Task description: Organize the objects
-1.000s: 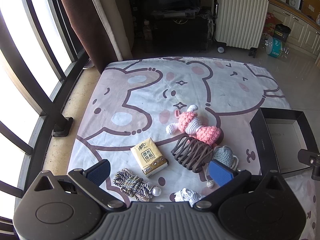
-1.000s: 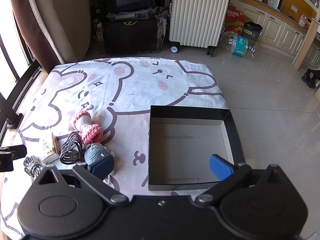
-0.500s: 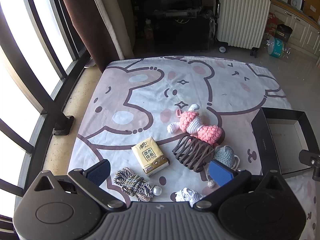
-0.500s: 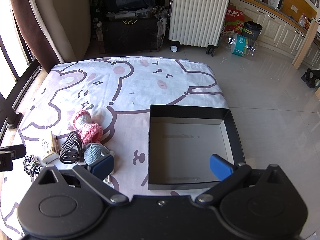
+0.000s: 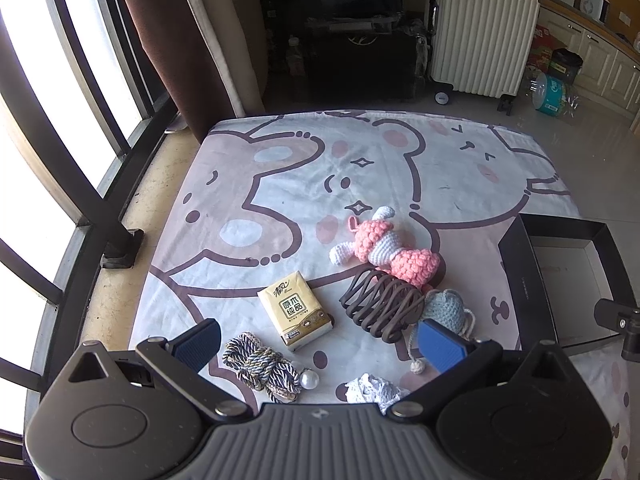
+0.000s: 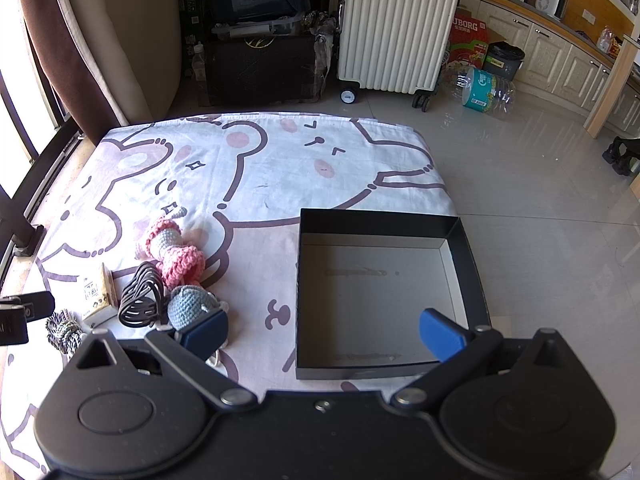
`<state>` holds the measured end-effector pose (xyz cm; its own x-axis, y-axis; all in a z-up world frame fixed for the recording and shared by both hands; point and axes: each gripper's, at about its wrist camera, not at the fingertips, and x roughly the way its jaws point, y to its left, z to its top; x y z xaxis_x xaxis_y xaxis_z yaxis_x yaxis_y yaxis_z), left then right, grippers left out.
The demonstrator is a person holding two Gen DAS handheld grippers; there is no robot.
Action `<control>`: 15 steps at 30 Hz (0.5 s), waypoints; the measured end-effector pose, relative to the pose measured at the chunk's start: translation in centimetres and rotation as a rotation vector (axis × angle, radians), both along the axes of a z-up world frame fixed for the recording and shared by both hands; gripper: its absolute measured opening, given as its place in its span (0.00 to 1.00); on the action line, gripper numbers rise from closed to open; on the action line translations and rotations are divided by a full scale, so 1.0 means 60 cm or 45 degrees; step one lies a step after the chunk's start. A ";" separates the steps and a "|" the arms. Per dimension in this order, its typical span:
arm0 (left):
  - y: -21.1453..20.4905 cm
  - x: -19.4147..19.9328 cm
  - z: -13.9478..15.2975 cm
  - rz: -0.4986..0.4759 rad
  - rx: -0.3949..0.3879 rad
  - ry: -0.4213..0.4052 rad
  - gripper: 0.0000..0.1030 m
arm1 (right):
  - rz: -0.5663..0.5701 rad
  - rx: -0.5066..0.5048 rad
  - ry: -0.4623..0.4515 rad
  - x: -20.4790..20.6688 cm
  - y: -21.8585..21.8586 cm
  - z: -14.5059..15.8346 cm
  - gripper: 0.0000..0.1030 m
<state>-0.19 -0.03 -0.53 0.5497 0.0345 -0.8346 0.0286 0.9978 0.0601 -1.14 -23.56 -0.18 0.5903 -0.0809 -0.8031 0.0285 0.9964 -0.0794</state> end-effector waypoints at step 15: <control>0.000 0.000 0.000 -0.010 -0.005 0.001 1.00 | 0.000 0.001 0.001 0.000 0.000 -0.001 1.00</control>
<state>-0.18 -0.03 -0.52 0.5496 0.0269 -0.8350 0.0362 0.9978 0.0559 -1.15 -23.55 -0.22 0.5896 -0.0804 -0.8037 0.0287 0.9965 -0.0787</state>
